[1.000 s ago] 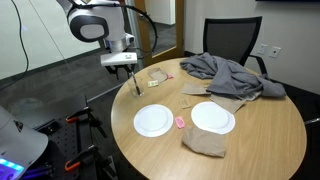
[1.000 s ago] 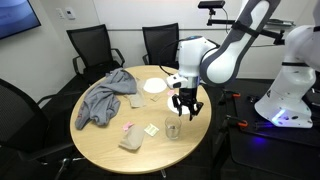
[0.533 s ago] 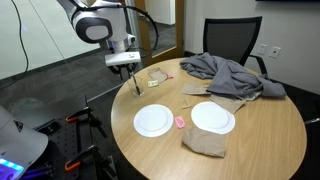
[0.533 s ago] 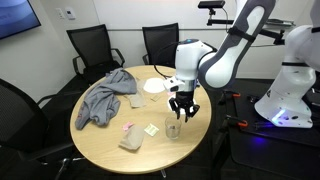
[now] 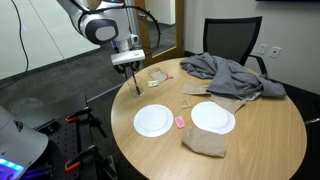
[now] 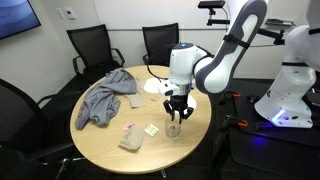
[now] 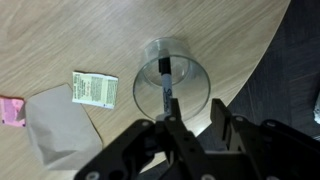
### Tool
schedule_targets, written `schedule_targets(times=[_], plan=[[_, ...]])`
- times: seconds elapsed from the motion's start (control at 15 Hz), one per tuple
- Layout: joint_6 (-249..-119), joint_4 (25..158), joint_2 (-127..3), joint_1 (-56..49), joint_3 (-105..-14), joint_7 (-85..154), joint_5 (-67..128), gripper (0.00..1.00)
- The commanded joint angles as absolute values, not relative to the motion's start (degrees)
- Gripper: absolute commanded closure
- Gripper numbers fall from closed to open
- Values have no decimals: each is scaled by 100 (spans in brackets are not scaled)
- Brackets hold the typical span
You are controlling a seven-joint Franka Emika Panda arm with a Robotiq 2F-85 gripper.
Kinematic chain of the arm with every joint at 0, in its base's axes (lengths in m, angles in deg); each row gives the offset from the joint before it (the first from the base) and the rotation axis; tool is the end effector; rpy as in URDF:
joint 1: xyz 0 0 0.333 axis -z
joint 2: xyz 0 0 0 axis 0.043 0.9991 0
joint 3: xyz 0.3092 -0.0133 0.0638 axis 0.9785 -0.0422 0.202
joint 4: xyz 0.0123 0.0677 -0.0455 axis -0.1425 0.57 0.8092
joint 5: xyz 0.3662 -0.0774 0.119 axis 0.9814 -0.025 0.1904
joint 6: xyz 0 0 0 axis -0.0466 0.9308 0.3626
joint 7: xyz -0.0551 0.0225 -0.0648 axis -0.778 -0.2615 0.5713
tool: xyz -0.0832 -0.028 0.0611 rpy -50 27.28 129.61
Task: Take the pen out of the glass and put it on the table
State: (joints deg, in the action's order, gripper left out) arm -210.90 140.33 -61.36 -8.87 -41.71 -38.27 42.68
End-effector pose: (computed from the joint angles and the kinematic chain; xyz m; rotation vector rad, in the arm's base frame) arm 0.4529 0.1663 0.1852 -2.3416 -1.9478 -0.1494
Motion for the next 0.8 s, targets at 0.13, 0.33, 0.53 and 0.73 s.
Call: schedule_targets(times=[0.13, 0.33, 0.53, 0.73], plan=[[-21175, 13639, -5708, -790, -4170, -3310, 3578, 63], [-21131, 13449, -5524, -733, -4159, -3186, 3355, 63], [-21085, 13276, -5365, -664, -4117, -3199, 3231, 62], [-21017, 13134, -5239, -598, -4056, -3233, 3202, 62]])
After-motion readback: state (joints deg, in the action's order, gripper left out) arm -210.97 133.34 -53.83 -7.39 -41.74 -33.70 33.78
